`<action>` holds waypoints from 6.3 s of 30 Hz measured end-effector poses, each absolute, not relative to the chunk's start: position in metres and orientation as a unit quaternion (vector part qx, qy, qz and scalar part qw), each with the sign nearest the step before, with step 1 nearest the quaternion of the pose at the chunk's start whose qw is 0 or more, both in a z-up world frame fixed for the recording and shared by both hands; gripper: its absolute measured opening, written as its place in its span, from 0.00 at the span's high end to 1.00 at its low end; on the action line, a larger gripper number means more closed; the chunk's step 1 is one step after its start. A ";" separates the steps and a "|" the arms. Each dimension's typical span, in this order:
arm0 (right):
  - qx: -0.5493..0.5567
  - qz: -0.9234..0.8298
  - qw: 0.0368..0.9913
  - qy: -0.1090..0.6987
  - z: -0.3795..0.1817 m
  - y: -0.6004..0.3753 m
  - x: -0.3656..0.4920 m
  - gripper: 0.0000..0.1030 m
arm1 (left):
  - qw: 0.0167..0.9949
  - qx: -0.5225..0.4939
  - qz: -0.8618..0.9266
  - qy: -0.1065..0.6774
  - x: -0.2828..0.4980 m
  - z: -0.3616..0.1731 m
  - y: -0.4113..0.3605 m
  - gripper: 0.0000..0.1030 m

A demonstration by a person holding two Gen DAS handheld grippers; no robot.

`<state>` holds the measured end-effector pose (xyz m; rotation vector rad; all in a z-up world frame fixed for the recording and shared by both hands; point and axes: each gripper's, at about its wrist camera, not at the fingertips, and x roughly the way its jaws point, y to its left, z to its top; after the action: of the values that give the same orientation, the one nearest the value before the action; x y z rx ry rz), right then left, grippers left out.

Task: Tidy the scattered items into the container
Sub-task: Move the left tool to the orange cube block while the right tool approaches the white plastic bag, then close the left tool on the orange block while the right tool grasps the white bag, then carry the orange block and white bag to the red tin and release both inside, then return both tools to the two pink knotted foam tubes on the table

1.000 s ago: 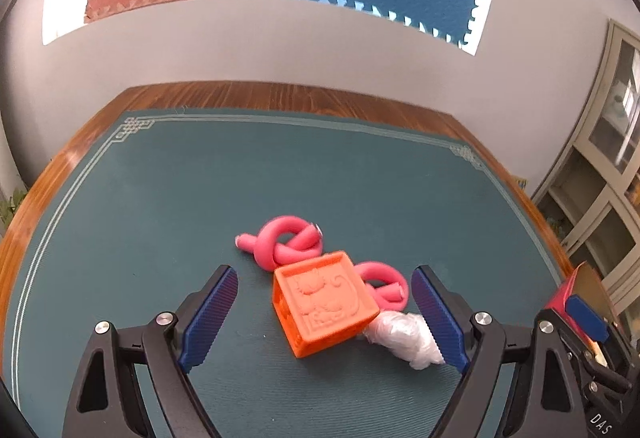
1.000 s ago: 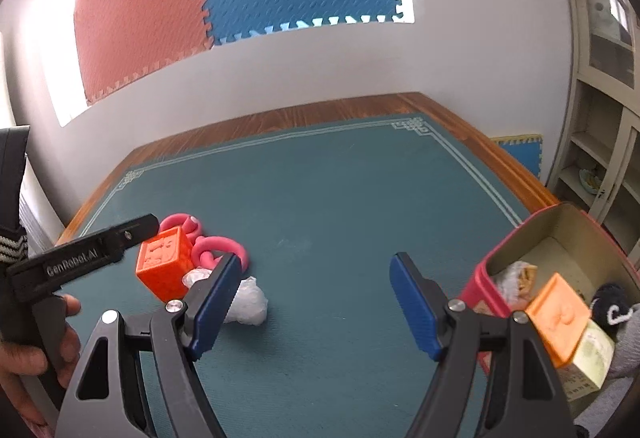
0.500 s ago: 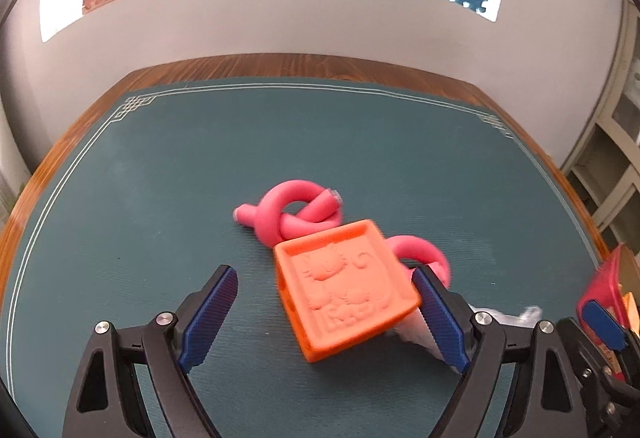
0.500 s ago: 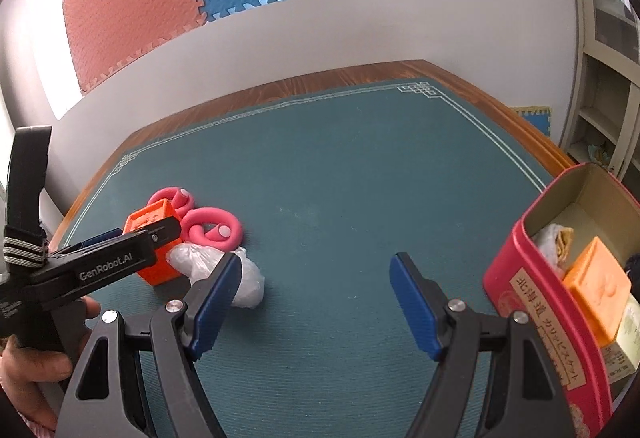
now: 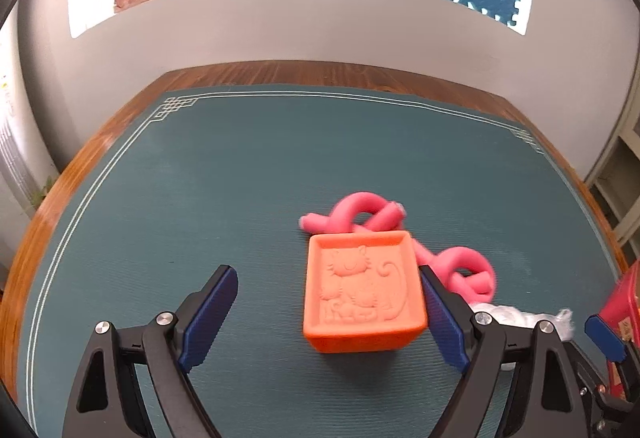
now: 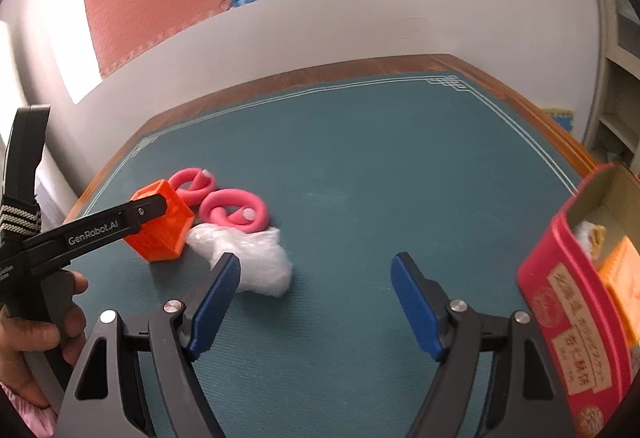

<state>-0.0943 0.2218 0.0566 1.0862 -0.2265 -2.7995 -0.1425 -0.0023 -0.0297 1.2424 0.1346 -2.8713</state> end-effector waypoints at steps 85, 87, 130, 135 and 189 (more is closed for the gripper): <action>0.265 -0.934 -0.167 -0.170 0.133 0.449 0.026 0.51 | -0.297 0.310 -0.903 -0.018 -0.041 0.059 0.262 0.48; 0.265 -0.934 -0.166 -0.175 0.132 0.450 0.026 0.50 | -0.300 0.312 -0.902 -0.018 -0.042 0.059 0.266 0.48; 0.226 -0.944 -0.161 -0.179 0.146 0.423 0.048 0.40 | -0.307 0.295 -0.905 0.005 -0.052 0.072 0.249 0.47; 0.253 -0.946 -0.140 -0.148 0.140 0.399 0.034 0.34 | -0.290 0.298 -0.909 0.018 -0.056 0.070 0.219 0.47; 0.387 -0.917 0.089 -0.030 0.060 0.184 -0.155 0.26 | 0.009 0.398 -0.909 0.121 -0.177 -0.032 -0.025 0.20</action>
<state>-0.1549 0.1844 0.0604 1.1520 -0.0895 -2.7291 -0.1766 -0.0246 -0.0320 1.2430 0.3781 -2.8404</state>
